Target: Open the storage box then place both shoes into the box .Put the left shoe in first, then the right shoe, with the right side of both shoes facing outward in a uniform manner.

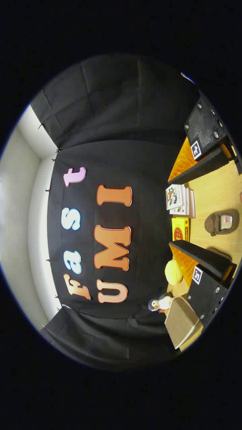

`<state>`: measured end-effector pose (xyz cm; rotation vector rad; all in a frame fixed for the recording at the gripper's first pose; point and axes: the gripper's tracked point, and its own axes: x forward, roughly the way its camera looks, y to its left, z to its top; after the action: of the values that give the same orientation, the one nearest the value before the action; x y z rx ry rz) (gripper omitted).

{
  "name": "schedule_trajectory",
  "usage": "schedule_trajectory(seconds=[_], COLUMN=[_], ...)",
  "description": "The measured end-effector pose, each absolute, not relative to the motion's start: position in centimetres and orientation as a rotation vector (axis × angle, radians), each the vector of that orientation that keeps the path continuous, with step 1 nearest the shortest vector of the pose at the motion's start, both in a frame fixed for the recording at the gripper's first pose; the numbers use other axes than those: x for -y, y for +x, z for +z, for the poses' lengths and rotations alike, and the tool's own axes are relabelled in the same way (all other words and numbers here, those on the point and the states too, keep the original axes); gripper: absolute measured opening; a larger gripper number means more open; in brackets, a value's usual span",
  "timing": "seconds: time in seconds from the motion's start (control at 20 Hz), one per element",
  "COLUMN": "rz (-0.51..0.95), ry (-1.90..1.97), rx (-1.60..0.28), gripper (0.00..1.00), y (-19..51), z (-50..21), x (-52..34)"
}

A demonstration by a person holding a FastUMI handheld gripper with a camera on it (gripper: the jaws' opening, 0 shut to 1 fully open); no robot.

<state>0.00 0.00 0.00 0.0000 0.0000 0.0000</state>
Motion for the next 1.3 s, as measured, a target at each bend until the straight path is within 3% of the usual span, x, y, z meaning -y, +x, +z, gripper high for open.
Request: schedule_trajectory(seconds=[0.9,1.3], rz=[0.074,0.199], ry=[-0.002,0.061], rx=[-0.060,-0.115], gripper=[0.99,0.99], y=[2.3,3.4], z=[-2.8,-5.1], x=[-2.9,-7.1])
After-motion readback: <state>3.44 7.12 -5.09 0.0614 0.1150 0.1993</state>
